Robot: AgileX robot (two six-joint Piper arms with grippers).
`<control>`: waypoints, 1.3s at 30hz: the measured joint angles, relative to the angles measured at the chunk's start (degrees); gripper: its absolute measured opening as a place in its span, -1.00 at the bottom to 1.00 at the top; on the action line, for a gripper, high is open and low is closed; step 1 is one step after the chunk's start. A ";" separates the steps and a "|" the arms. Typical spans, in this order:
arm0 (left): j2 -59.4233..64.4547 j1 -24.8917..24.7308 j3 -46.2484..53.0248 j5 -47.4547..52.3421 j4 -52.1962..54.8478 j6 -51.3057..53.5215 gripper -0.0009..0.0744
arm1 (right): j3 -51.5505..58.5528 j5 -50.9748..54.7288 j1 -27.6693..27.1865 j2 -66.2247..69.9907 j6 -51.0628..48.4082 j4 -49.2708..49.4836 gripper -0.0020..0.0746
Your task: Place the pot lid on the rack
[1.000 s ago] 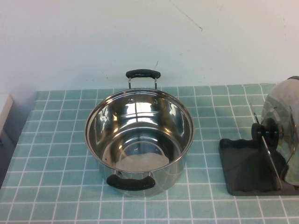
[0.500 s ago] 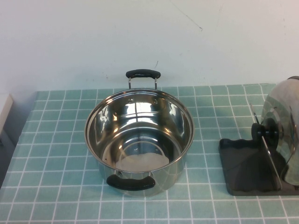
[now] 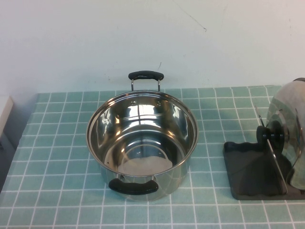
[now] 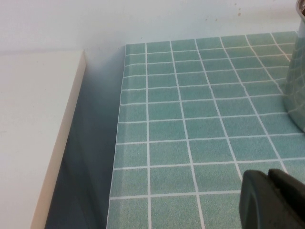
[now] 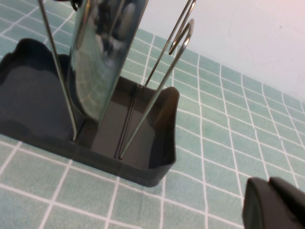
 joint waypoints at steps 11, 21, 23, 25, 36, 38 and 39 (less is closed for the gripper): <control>0.00 0.00 0.00 0.00 0.00 -0.20 -0.98 | 0.00 0.00 0.00 0.00 0.00 2.00 -0.95; 0.00 0.00 0.00 0.00 0.00 -0.57 -0.98 | 0.00 0.00 0.00 0.00 0.00 4.57 -0.95; 0.00 0.00 0.00 0.00 0.00 -0.57 -0.98 | 0.00 0.00 0.00 0.00 0.00 4.57 -0.95; 0.00 0.00 0.00 0.00 0.00 -0.57 -0.98 | 0.00 -0.12 0.00 0.00 0.00 4.28 -0.95; 0.00 0.00 0.00 0.00 0.00 -0.57 -0.98 | 0.00 -0.46 0.00 0.00 28.69 -10.03 -0.95; 0.00 0.00 0.00 0.00 0.00 -0.57 -0.98 | 0.00 -0.46 0.00 0.00 30.61 -10.72 -0.95; 0.00 0.00 0.00 0.00 0.00 -0.57 -0.98 | 0.00 -0.46 0.00 0.00 30.96 -10.84 -0.95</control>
